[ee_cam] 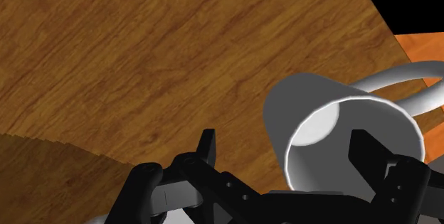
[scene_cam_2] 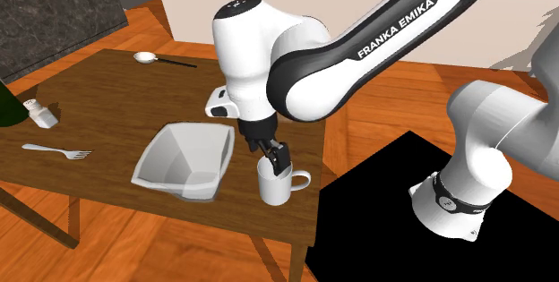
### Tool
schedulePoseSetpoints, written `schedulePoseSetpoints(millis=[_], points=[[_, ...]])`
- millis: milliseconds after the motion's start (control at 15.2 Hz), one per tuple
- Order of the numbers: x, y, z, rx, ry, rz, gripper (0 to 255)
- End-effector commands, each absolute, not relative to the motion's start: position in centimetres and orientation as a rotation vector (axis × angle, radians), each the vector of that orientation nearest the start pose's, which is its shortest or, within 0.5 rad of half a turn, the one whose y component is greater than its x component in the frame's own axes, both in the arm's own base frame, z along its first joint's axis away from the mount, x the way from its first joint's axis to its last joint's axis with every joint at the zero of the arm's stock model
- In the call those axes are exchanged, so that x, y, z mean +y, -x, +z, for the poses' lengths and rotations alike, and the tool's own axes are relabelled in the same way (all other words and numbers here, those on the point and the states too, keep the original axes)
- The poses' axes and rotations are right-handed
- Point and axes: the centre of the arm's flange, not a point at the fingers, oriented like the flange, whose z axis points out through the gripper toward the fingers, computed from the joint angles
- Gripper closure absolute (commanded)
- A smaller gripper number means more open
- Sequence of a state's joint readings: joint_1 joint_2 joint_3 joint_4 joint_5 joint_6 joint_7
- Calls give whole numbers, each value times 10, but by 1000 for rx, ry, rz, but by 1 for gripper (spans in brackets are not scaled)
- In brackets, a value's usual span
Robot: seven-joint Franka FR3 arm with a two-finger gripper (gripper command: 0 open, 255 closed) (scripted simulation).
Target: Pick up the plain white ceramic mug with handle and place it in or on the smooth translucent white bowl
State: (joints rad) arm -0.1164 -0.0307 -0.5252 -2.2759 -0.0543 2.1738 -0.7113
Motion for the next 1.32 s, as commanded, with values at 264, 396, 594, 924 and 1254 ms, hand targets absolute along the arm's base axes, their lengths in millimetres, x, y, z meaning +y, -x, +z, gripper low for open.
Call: schedulePoseSetpoints(millis=[264, 396, 594, 924, 1254], points=[[-303, -402, 348, -160, 3110, 118, 0], [-303, -402, 348, -160, 3110, 118, 0], [-303, -402, 348, -160, 3110, 118, 255], [-303, -402, 348, -160, 3110, 118, 255], [-303, -402, 353, -160, 3110, 118, 255]])
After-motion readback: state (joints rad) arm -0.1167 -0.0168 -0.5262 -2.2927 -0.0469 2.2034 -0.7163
